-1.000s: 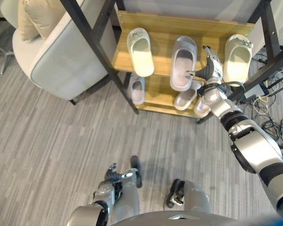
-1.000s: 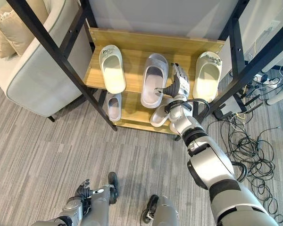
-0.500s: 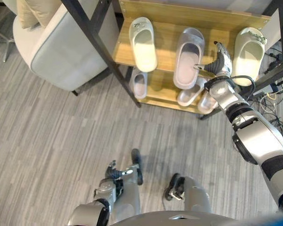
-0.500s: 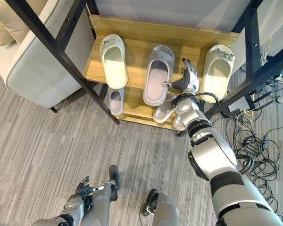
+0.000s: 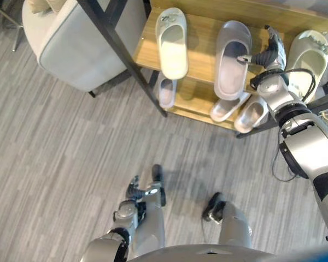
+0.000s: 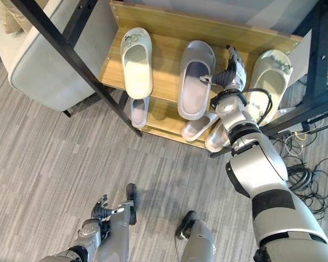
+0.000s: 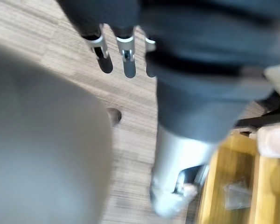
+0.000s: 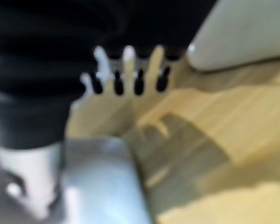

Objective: Arrange the slippers neatly on the shoe rack.

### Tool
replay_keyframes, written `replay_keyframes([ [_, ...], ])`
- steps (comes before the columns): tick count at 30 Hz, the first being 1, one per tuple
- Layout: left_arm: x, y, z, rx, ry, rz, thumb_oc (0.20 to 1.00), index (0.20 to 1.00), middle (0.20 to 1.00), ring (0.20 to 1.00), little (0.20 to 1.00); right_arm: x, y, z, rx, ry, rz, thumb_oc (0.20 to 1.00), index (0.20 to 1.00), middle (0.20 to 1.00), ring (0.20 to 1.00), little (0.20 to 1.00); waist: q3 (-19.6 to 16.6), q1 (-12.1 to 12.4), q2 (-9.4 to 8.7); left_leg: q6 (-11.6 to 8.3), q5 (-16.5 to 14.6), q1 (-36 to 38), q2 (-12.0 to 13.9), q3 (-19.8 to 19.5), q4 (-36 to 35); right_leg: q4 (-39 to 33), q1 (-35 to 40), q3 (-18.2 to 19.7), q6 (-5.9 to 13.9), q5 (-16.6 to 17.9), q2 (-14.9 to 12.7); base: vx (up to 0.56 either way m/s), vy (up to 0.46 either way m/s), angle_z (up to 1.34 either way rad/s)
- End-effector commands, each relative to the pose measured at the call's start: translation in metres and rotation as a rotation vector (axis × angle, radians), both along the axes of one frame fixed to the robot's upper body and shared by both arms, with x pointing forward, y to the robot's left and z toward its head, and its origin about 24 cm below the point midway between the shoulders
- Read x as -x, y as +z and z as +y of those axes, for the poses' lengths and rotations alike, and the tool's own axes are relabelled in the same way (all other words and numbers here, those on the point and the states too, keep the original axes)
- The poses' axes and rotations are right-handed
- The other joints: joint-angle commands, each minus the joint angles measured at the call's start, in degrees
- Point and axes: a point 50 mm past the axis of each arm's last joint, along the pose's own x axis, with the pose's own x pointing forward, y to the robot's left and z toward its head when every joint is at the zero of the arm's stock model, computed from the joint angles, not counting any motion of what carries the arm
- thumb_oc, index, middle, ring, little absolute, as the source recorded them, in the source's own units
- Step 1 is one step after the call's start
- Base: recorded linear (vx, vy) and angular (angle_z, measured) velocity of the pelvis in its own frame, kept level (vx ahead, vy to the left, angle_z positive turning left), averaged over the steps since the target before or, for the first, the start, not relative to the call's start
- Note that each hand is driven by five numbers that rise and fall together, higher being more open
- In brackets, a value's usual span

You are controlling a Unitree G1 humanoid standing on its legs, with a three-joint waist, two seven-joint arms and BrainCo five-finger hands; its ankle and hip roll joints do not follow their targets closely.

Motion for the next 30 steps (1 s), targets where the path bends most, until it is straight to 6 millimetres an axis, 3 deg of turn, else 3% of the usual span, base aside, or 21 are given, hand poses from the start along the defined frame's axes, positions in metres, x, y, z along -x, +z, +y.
replay_keyframes([
  [1, 0.004, -0.004, -0.011, -0.018, -0.051, 0.033, 1.000, 1.000, 1.000, 1.000, 1.000, -0.001, 0.054, 0.004, 0.031, -0.010, -0.124, 0.200, 0.200, 0.200, 0.200, 0.200, 3.7, 0.2, -4.07, -2.06, -12.0, 1.8, -2.8, 1.7, 6.3, -20.8, 15.4, 0.9, 10.11, 12.6, -3.1, 0.00, -0.005, 0.13],
  [3, 0.005, -0.005, -0.011, -0.020, -0.045, 0.042, 1.000, 1.000, 1.000, 1.000, 1.000, -0.002, 0.050, 0.010, 0.062, -0.013, -0.117, 0.200, 0.200, 0.200, 0.200, 0.200, 3.7, 0.2, -4.20, -2.01, -12.1, 1.7, -2.8, 1.5, 6.3, -20.8, 15.6, 0.8, 10.16, 12.6, -3.0, 0.00, 0.011, 0.26],
  [4, -0.018, 0.004, -0.014, 0.011, 0.014, 0.012, 1.000, 1.000, 1.000, 1.000, 1.000, -0.004, 0.049, 0.029, 0.063, 0.030, -0.121, 0.200, 0.200, 0.200, 0.200, 0.200, 3.8, -0.6, -4.29, -2.04, -12.1, 1.7, -2.6, 1.8, 6.7, -20.6, 15.4, 1.4, 10.12, 12.6, -2.9, -0.02, 0.048, 0.21],
  [9, -0.011, 0.001, -0.010, 0.019, 0.001, 0.025, 1.000, 1.000, 1.000, 1.000, 1.000, -0.004, 0.045, 0.036, 0.128, 0.013, -0.145, 0.200, 0.200, 0.200, 0.200, 0.200, 3.8, -0.6, -4.13, -2.00, -12.5, 2.1, -2.1, 2.1, 7.0, -20.3, 15.0, 2.1, 10.00, 12.6, -2.9, -0.03, 0.042, -0.07],
  [16, -0.027, 0.013, -0.002, 0.002, 0.060, -0.050, 1.000, 1.000, 1.000, 1.000, 1.000, 0.006, 0.047, 0.060, 0.141, -0.019, -0.420, 0.200, 0.200, 0.200, 0.200, 0.200, 4.2, -1.0, -4.30, -1.94, -12.3, 4.1, -1.1, 2.9, 6.5, -19.0, 14.0, 4.4, 9.66, 12.4, -2.7, -0.03, 0.024, -0.15],
  [19, -0.034, 0.018, 0.000, 0.021, 0.100, -0.089, 1.000, 1.000, 1.000, 1.000, 1.000, 0.010, 0.037, 0.069, 0.104, -0.027, -0.482, 0.200, 0.200, 0.200, 0.200, 0.200, 4.1, -1.5, -4.28, -2.07, -12.5, 5.4, -0.4, 3.3, 6.8, -18.6, 14.2, 5.3, 9.52, 12.3, -2.5, -0.03, 0.036, -0.11],
  [25, -0.048, 0.032, -0.003, 0.044, 0.155, -0.191, 1.000, 1.000, 1.000, 1.000, 1.000, 0.027, -0.003, 0.082, -0.003, 0.043, -0.491, 0.200, 0.200, 0.200, 0.200, 0.200, 3.9, -2.2, -4.53, -2.55, -12.0, 9.3, 1.3, 4.2, 5.6, -19.2, 16.5, 6.5, 9.34, 12.2, -1.6, -0.02, -0.004, -0.17],
  [27, -0.048, 0.032, -0.003, 0.044, 0.154, -0.190, 1.000, 1.000, 1.000, 1.000, 1.000, 0.027, -0.003, 0.082, -0.003, 0.042, -0.489, 0.200, 0.200, 0.200, 0.200, 0.200, 3.9, -2.2, -4.54, -2.56, -12.0, 9.4, 1.3, 4.2, 5.6, -19.3, 16.6, 6.5, 9.34, 12.3, -1.6, -0.01, -0.011, -0.06],
  [30, -0.049, 0.038, -0.007, 0.059, 0.203, -0.258, 1.000, 1.000, 1.000, 1.000, 1.000, 0.053, -0.042, 0.073, -0.060, 0.071, -0.465, 0.200, 0.200, 0.200, 0.200, 0.200, 3.7, -2.1, -4.75, -2.80, -12.6, 11.9, 2.3, 4.6, 6.1, -18.9, 18.8, 6.6, 9.28, 11.7, -1.4, -0.01, -0.005, -0.03],
])
